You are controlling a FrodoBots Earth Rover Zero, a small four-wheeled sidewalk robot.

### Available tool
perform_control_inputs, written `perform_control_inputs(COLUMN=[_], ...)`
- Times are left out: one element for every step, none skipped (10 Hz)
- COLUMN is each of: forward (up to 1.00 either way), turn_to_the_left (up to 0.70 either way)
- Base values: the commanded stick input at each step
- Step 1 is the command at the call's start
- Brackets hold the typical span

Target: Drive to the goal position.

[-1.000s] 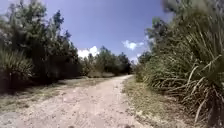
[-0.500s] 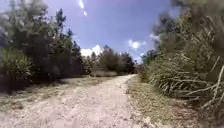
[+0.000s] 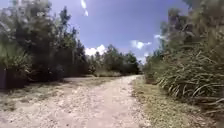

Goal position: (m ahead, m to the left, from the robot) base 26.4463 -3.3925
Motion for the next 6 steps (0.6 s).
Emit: perform_control_inputs(forward=[0.5,0.5,0.5,0.5,0.5,0.5], turn_to_the_left=[0.0,0.0,0.0,0.0,0.0,0.0])
